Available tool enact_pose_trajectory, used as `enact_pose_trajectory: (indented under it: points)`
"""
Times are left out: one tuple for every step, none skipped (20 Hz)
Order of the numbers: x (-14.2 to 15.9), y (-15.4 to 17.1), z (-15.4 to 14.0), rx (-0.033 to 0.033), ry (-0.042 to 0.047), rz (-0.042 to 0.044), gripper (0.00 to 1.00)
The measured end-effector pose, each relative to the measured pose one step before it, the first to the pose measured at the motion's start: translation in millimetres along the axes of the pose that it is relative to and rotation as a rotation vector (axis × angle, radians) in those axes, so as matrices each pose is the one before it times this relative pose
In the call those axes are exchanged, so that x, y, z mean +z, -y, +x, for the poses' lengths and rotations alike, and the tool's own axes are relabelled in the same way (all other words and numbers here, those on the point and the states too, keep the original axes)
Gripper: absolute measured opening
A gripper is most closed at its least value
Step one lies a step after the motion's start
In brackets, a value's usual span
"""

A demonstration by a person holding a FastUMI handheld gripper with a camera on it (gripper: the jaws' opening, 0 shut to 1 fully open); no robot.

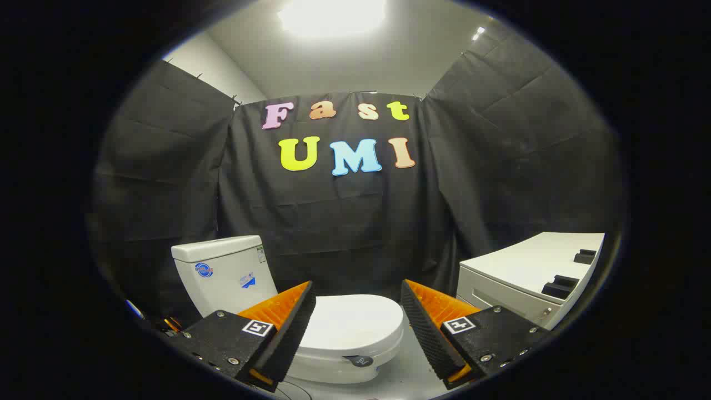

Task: Open the toilet lid.

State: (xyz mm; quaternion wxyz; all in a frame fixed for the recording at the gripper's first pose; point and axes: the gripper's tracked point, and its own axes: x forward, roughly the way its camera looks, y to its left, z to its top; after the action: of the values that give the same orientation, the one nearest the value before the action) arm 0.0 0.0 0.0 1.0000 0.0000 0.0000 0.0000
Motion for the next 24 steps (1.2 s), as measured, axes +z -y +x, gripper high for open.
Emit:
enact_pose_trajectory:
  points:
    - [-0.48,-0.09,0.16,-0.00011,0.00039,-0.00103,0.95]
    - [0.53,0.54,0.16,-0.00224,0.00106,-0.00366,0.95]
    - [-0.31,0.4,0.41,-0.0017,0.00079,-0.00367,0.95]
    - [0.18,-0.7,0.0,0.00129,0.00096,-0.00264,0.95]
    - [-0.94,-0.9,0.07,0.00146,0.00013,-0.00131,0.95]
    - [0.26,-0.29,-0.94,0.00099,-0.0005,-0.00038,0.95]
    - [-0.41,0.96,1.0,-0.00024,-0.00006,0.00023,0.95]
    - [0.18,0.56,0.53,-0.00037,-0.00099,0.00073,0.95]
    - [-1.62,-0.35,-0.53,-0.00113,-0.00165,0.00016,0.95]
    - [-0.26,-0.05,0.59,-0.00286,-0.00318,0.00043,0.95]
    - [-2.46,0.32,-0.64,-0.00059,-0.00472,0.00255,0.95]
    - [-0.66,-0.13,-0.32,0.00164,-0.00398,0.00302,0.95]
    - [-0.25,-0.23,-0.03,0.00041,-0.0019,-0.00072,0.95]
    - [0.92,0.08,-0.67,-0.00163,0.00126,-0.00302,0.95]
    - [-0.25,0.26,-0.53,0.00001,0.00178,-0.00262,0.95]
    - [0.55,-0.37,0.1,-0.00006,0.00147,-0.00088,0.95]
    - [-0.51,0.04,-0.3,0.00119,-0.00051,-0.00042,0.95]
    - [-0.81,-0.68,0.46,0.00262,-0.00286,-0.00126,0.95]
    - [-2.76,-1.48,1.78,0.00199,-0.00382,-0.00223,0.95]
    - [-1.77,-0.56,0.9,0.00262,-0.00495,-0.00226,0.95]
    - [-3.51,-1.5,0.54,0.00474,-0.00732,-0.00055,0.95]
    - [-1.32,-1.0,0.26,0.00409,-0.00257,0.00033,0.95]
    - [-2.02,-0.66,-0.25,0.00569,-0.00172,0.00087,0.95]
    - [-1.79,-0.83,2.61,0.0089,-0.00231,0.00175,0.95]
